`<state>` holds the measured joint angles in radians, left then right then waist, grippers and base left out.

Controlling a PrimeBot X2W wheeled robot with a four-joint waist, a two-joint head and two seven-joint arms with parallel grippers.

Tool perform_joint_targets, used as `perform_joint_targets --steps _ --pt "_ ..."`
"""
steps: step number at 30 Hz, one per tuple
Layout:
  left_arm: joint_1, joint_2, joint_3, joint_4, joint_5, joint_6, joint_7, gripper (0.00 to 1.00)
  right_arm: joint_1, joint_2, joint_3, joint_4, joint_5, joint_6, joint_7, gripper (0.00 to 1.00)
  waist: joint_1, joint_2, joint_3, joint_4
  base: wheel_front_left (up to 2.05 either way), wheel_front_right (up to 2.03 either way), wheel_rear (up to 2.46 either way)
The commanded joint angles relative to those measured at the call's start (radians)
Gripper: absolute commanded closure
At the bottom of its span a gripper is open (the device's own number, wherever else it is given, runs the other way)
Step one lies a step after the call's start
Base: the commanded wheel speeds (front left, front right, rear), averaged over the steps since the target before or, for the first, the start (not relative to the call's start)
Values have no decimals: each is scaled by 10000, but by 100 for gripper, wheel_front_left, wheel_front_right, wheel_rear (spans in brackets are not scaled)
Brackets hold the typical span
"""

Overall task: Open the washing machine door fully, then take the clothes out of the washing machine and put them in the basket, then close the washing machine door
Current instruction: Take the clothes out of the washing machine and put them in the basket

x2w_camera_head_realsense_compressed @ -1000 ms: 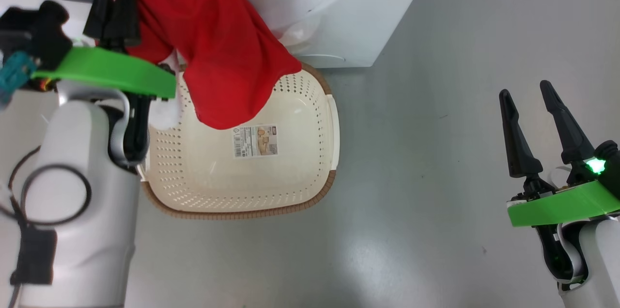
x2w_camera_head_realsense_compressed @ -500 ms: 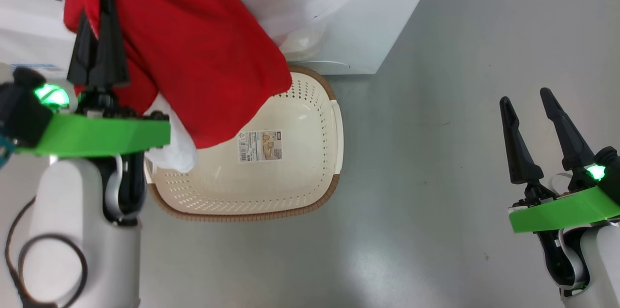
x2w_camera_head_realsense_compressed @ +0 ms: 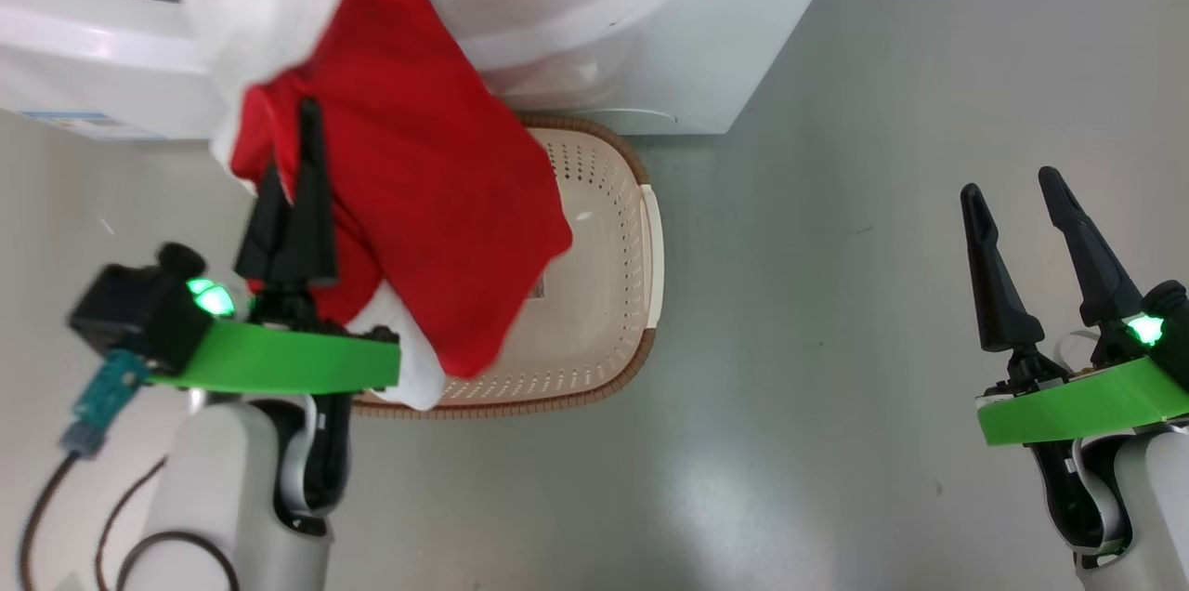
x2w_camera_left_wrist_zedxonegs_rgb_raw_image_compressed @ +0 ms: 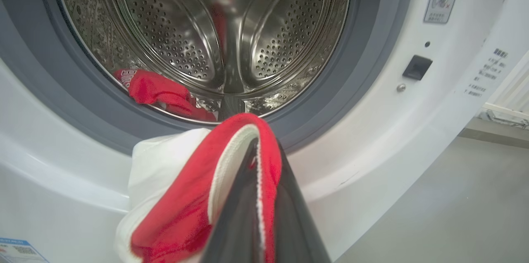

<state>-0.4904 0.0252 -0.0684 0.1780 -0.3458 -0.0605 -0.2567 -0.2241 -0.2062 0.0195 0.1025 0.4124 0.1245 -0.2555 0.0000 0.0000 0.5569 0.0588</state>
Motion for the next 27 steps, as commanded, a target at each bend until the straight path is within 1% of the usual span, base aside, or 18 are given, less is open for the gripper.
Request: perform_joint_targets --steps 1,6,15,25,27 --pt "225 252 221 -78 -59 76 -51 100 181 -89 206 -263 -59 62 -63 0 0 0 81 -25 0 0 0" --pt "97 251 -146 1483 -214 -23 -51 100 81 -70 202 -292 -47 62 -63 0 0 0 329 -114 0 0 0" --pt "-1140 251 -589 4408 -45 -330 -51 100 -229 11 223 -389 -50 62 -63 0 0 0 1030 -358 0 0 0" --pt "-2516 251 -966 6864 -147 -501 -51 100 -559 95 234 -467 -54 62 -63 0 0 0 1815 -628 0 0 0" --pt "-2614 251 -1002 7095 -126 -511 -51 100 -584 108 259 -477 -55 62 -63 0 0 0 1871 -662 0 0 0"
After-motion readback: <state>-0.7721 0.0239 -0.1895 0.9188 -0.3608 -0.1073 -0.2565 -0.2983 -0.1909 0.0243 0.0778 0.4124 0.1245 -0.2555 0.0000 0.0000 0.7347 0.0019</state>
